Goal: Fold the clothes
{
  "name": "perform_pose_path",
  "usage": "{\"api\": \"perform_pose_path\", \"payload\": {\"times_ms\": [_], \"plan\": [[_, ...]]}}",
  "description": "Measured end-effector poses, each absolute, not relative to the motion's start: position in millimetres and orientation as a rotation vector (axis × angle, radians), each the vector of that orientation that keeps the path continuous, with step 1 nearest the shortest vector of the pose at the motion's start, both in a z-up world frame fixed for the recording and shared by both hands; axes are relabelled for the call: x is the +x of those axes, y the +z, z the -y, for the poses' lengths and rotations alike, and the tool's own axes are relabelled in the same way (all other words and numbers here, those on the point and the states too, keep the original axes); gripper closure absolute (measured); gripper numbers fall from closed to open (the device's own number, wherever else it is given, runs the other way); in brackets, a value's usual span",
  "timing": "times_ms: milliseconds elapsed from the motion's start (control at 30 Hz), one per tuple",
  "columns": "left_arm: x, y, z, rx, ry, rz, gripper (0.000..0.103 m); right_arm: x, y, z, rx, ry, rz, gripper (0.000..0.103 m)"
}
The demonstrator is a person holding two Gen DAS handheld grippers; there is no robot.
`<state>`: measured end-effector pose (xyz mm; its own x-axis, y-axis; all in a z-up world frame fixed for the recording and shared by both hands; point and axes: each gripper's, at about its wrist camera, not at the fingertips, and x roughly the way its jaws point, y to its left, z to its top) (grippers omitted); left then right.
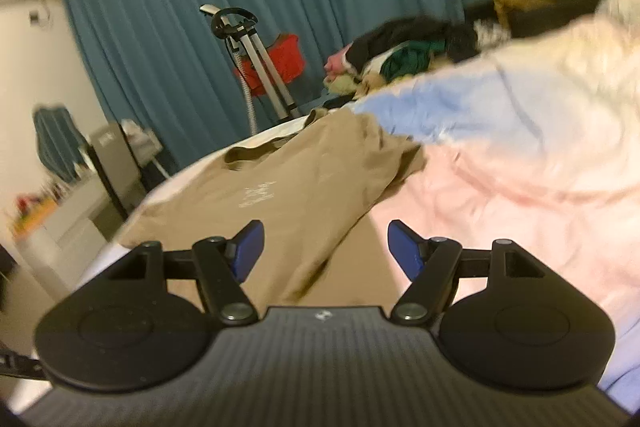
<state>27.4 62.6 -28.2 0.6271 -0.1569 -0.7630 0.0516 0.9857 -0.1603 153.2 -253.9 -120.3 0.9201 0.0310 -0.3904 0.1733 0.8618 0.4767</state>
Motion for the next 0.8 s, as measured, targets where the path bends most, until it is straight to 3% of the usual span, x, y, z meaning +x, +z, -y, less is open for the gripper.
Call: {"api": "perform_pose_path", "payload": {"times_ms": [133,300,533,700,733,800], "plan": [[44.9,-15.6,10.3,-0.162,-0.178,-0.788,0.011,166.9,-135.4,271.0,0.696,-0.019,-0.416,0.032],[82.4,-52.4,46.4,-0.240,-0.236,-0.769,0.008,210.7,-160.3,304.1,0.936,0.036,-0.384,0.032],[122.8,-108.7,41.7,-0.242,-0.271,-0.777,0.010,311.1,-214.7,343.3,1.082,-0.026,-0.404,0.032],[146.3,-122.2,36.4,-0.209,-0.359,-0.658,0.008,373.1,-243.6,358.6,1.103,-0.047,-0.354,0.034],[151.5,-127.1,36.7,-0.208,-0.372,-0.653,0.008,382.1,-245.3,361.9,1.112,-0.049,-0.326,0.035],[167.9,-140.8,34.9,-0.241,-0.386,-0.682,0.008,400.1,-242.8,369.0,1.109,-0.081,-0.299,0.048]]}}
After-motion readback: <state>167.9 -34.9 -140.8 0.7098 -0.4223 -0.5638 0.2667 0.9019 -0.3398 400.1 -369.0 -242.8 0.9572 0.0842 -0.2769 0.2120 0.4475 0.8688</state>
